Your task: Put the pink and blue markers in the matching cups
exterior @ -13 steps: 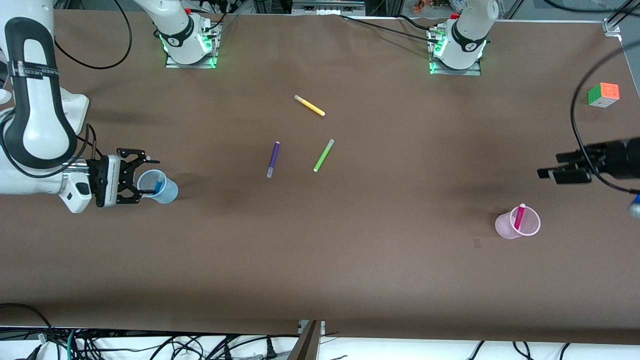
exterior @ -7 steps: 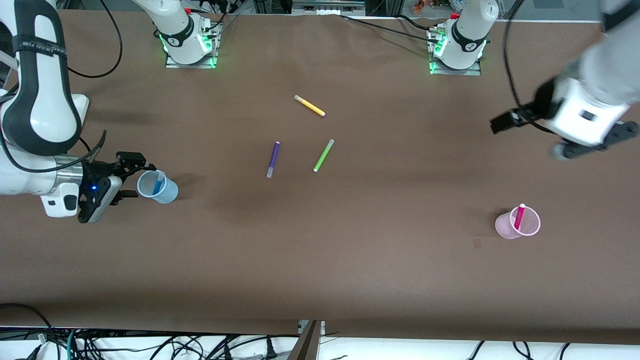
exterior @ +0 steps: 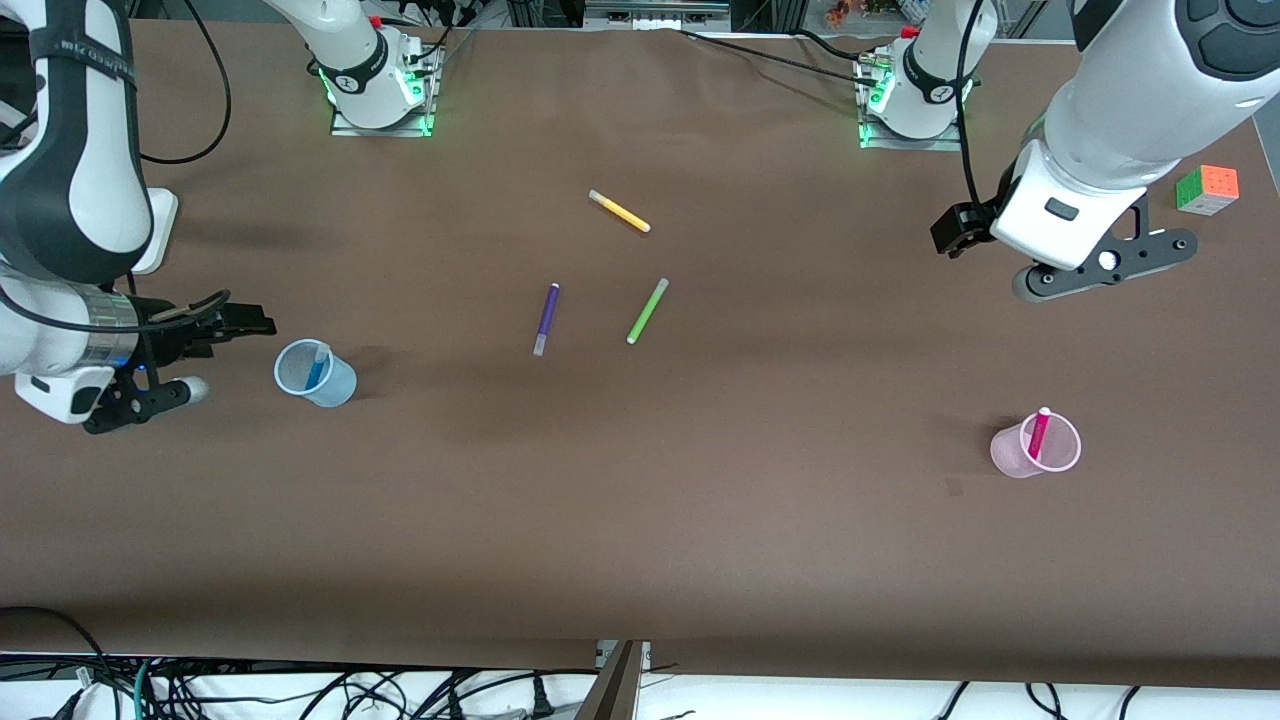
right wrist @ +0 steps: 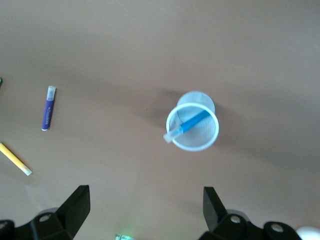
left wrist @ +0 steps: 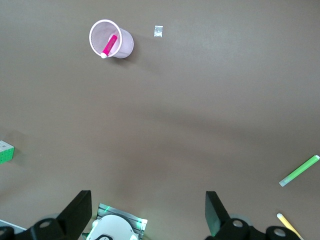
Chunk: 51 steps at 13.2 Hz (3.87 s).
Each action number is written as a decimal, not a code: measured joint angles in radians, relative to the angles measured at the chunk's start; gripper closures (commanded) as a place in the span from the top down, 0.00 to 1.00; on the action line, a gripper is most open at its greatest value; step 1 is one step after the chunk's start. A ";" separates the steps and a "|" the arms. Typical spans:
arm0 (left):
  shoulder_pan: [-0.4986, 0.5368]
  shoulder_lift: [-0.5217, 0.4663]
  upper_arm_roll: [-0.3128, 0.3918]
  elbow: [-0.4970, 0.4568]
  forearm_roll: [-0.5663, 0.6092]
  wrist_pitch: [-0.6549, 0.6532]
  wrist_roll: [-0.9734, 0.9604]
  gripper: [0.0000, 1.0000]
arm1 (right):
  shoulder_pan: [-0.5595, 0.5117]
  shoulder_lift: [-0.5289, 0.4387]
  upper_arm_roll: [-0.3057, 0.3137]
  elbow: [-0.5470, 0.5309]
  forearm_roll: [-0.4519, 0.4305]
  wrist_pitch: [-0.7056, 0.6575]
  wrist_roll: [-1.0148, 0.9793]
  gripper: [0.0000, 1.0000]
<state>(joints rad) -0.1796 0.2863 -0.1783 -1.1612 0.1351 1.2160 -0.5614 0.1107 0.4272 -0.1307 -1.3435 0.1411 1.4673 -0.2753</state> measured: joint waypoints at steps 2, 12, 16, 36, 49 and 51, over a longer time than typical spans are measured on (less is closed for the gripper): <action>0.000 0.000 0.000 0.000 0.000 0.000 0.001 1.00 | 0.040 -0.040 0.004 0.016 -0.076 -0.028 0.069 1.00; 0.000 -0.025 0.033 -0.007 -0.053 0.004 0.080 1.00 | -0.075 -0.450 0.027 -0.271 -0.112 0.046 0.101 1.00; 0.060 -0.183 0.051 -0.240 -0.060 0.182 0.337 1.00 | -0.093 -0.456 0.066 -0.282 -0.130 0.031 0.143 1.00; 0.163 -0.343 0.057 -0.494 -0.065 0.309 0.606 1.00 | -0.099 -0.390 0.095 -0.230 -0.161 0.022 0.202 1.00; 0.170 -0.325 0.057 -0.484 -0.071 0.312 0.605 1.00 | -0.099 -0.390 0.095 -0.229 -0.161 0.022 0.202 1.00; 0.186 -0.324 0.058 -0.482 -0.130 0.318 0.604 1.00 | -0.099 -0.390 0.095 -0.229 -0.161 0.022 0.202 1.00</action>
<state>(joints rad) 0.0060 -0.0374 -0.1204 -1.6435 0.0050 1.5341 0.0425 0.0115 0.0371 -0.0359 -1.5726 -0.0202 1.4890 -0.0732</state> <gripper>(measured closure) 0.000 0.000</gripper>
